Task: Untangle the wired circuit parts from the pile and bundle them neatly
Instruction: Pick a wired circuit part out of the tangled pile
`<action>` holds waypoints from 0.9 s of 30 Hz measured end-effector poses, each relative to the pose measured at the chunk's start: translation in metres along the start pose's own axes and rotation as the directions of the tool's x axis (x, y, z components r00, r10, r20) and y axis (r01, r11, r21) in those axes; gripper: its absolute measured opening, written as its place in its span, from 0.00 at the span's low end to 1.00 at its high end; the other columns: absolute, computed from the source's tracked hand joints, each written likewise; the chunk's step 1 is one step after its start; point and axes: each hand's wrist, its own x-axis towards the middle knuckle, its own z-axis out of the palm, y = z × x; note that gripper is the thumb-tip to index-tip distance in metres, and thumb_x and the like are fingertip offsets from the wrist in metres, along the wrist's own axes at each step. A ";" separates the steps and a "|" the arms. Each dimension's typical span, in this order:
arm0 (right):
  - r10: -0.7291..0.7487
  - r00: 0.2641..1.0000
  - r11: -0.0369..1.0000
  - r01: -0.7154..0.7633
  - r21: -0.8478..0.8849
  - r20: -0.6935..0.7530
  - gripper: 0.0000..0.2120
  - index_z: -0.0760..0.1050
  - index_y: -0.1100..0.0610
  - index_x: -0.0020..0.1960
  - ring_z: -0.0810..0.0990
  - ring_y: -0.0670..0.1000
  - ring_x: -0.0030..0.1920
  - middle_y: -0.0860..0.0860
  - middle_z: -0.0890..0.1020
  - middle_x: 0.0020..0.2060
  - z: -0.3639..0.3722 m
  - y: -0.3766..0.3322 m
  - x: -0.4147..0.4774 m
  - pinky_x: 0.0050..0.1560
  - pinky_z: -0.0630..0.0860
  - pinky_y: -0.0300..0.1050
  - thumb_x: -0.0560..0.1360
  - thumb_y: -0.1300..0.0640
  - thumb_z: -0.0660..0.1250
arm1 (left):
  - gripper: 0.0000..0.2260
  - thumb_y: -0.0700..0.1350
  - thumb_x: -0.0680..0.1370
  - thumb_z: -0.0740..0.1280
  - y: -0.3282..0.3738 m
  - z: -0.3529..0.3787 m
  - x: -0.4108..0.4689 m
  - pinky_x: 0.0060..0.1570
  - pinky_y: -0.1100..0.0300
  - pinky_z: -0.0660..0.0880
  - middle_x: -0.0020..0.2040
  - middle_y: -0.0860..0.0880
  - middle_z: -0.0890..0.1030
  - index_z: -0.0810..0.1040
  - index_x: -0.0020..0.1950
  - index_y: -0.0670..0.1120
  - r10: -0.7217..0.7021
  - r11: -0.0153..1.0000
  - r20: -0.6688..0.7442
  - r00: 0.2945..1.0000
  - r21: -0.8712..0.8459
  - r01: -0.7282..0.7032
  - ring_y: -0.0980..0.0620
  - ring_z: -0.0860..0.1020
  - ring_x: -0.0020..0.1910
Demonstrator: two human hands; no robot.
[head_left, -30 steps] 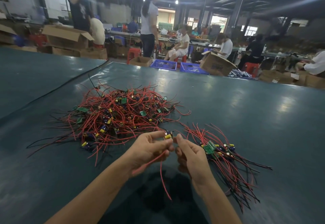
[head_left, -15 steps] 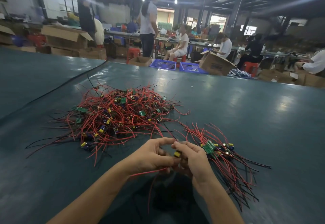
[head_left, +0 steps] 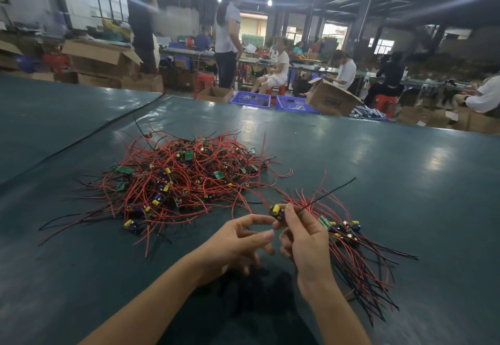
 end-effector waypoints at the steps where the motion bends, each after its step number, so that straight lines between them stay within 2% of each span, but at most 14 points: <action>1: -0.042 0.998 0.999 0.043 -0.024 0.038 0.13 0.84 0.52 0.39 0.67 0.44 0.21 0.50 0.78 0.27 0.002 0.001 -0.002 0.20 0.63 0.34 0.79 0.57 0.65 | 0.24 0.61 0.69 0.74 0.000 0.006 0.000 0.24 0.63 0.72 0.40 0.48 0.83 0.76 0.60 0.53 0.026 0.999 -0.017 1.000 0.020 -0.025 0.52 0.78 0.30; 3: -0.096 0.987 0.993 0.105 -0.059 0.126 0.11 0.84 0.54 0.40 0.69 0.44 0.22 0.49 0.76 0.25 0.008 0.003 -0.005 0.22 0.66 0.34 0.77 0.56 0.66 | 0.26 0.66 0.67 0.72 0.001 0.015 0.001 0.32 0.57 0.75 0.40 0.44 0.83 0.78 0.55 0.49 0.072 0.997 -0.092 0.993 0.009 -0.071 0.46 0.78 0.32; 5: -0.116 0.980 0.982 0.137 -0.126 0.163 0.10 0.85 0.52 0.40 0.75 0.44 0.26 0.49 0.80 0.27 0.011 0.004 -0.008 0.26 0.71 0.34 0.75 0.54 0.66 | 0.26 0.69 0.67 0.70 0.002 0.020 0.001 0.39 0.53 0.75 0.38 0.40 0.83 0.82 0.45 0.46 0.103 0.995 -0.155 0.983 0.024 -0.100 0.42 0.78 0.35; 8: -0.156 0.976 0.967 0.183 -0.177 0.154 0.11 0.87 0.47 0.40 0.84 0.45 0.35 0.50 0.86 0.34 0.010 0.006 -0.006 0.35 0.78 0.35 0.76 0.55 0.67 | 0.23 0.68 0.73 0.62 0.004 0.020 0.001 0.28 0.62 0.72 0.31 0.46 0.80 0.84 0.36 0.50 0.034 0.997 -0.219 0.975 -0.064 -0.050 0.51 0.76 0.26; 10: -0.155 0.977 0.963 0.182 -0.199 0.144 0.09 0.87 0.46 0.43 0.85 0.49 0.38 0.51 0.86 0.36 0.008 0.006 -0.005 0.39 0.81 0.39 0.74 0.51 0.67 | 0.23 0.63 0.76 0.60 0.005 0.018 0.002 0.26 0.63 0.72 0.31 0.46 0.81 0.85 0.36 0.50 -0.001 0.991 -0.256 0.967 -0.130 -0.033 0.53 0.75 0.25; 13: -0.124 0.984 0.967 0.149 -0.208 0.130 0.09 0.86 0.45 0.44 0.83 0.52 0.37 0.52 0.85 0.34 0.008 0.007 -0.006 0.43 0.82 0.47 0.73 0.48 0.67 | 0.20 0.57 0.80 0.59 0.006 0.018 0.003 0.24 0.63 0.71 0.33 0.45 0.82 0.86 0.43 0.48 0.040 0.979 -0.319 0.947 -0.177 -0.101 0.52 0.76 0.26; 16: -0.075 0.996 0.981 0.084 -0.173 0.057 0.09 0.87 0.48 0.44 0.82 0.67 0.44 0.59 0.85 0.37 0.008 0.008 -0.005 0.50 0.80 0.62 0.77 0.50 0.67 | 0.22 0.57 0.80 0.56 0.007 0.020 0.004 0.25 0.62 0.70 0.34 0.44 0.82 0.86 0.47 0.47 0.074 0.962 -0.348 0.934 -0.220 -0.159 0.51 0.76 0.26; 17: -0.052 0.998 0.987 0.054 -0.153 0.021 0.10 0.87 0.49 0.44 0.80 0.70 0.43 0.62 0.84 0.37 0.007 0.008 -0.004 0.50 0.79 0.64 0.77 0.50 0.67 | 0.22 0.58 0.80 0.56 0.007 0.020 0.004 0.25 0.62 0.70 0.34 0.43 0.82 0.86 0.46 0.47 0.080 0.960 -0.348 0.934 -0.225 -0.166 0.51 0.76 0.27; 18: -0.025 1.000 0.990 0.024 -0.137 -0.003 0.10 0.87 0.49 0.44 0.79 0.69 0.39 0.61 0.83 0.35 0.006 0.008 -0.003 0.47 0.79 0.61 0.75 0.47 0.68 | 0.23 0.59 0.79 0.56 0.007 0.020 0.004 0.25 0.62 0.70 0.34 0.43 0.82 0.86 0.46 0.47 0.082 0.960 -0.347 0.934 -0.223 -0.167 0.51 0.76 0.27; 19: -0.004 1.000 0.992 0.003 -0.127 -0.012 0.12 0.87 0.49 0.44 0.78 0.63 0.35 0.57 0.83 0.32 0.005 0.008 -0.003 0.43 0.80 0.54 0.72 0.44 0.68 | 0.23 0.60 0.77 0.58 0.007 0.020 0.004 0.25 0.62 0.71 0.34 0.43 0.82 0.86 0.44 0.47 0.082 0.963 -0.345 0.935 -0.214 -0.163 0.50 0.77 0.27; 20: 0.012 1.000 0.994 -0.012 -0.112 -0.007 0.13 0.87 0.48 0.43 0.80 0.57 0.33 0.53 0.84 0.32 0.005 0.007 -0.002 0.41 0.80 0.49 0.69 0.42 0.68 | 0.22 0.61 0.75 0.60 0.008 0.020 0.004 0.25 0.62 0.72 0.34 0.43 0.83 0.86 0.42 0.47 0.082 0.967 -0.340 0.937 -0.199 -0.157 0.51 0.78 0.27; 21: 0.025 1.000 0.995 -0.025 -0.095 0.005 0.13 0.87 0.48 0.43 0.83 0.53 0.35 0.52 0.85 0.34 0.005 0.008 -0.001 0.42 0.81 0.48 0.68 0.42 0.69 | 0.21 0.62 0.73 0.62 0.008 0.020 0.003 0.26 0.63 0.73 0.34 0.43 0.84 0.86 0.41 0.48 0.088 0.973 -0.330 0.940 -0.174 -0.152 0.51 0.80 0.28; 24: 0.056 0.996 0.995 -0.050 -0.092 0.065 0.11 0.87 0.51 0.42 0.86 0.56 0.43 0.56 0.87 0.40 0.005 0.010 -0.001 0.50 0.81 0.54 0.69 0.46 0.69 | 0.18 0.63 0.68 0.69 0.007 0.022 0.002 0.28 0.65 0.74 0.34 0.44 0.84 0.85 0.38 0.48 0.140 0.985 -0.326 0.935 -0.055 -0.167 0.52 0.81 0.29; 27: 0.098 0.994 0.994 -0.095 -0.055 0.046 0.09 0.87 0.54 0.42 0.86 0.58 0.43 0.58 0.86 0.39 0.006 0.010 0.000 0.48 0.82 0.53 0.73 0.51 0.70 | 0.16 0.59 0.70 0.68 0.007 0.021 0.003 0.29 0.64 0.75 0.32 0.46 0.83 0.86 0.38 0.48 0.185 0.979 -0.358 0.915 -0.014 -0.204 0.53 0.80 0.29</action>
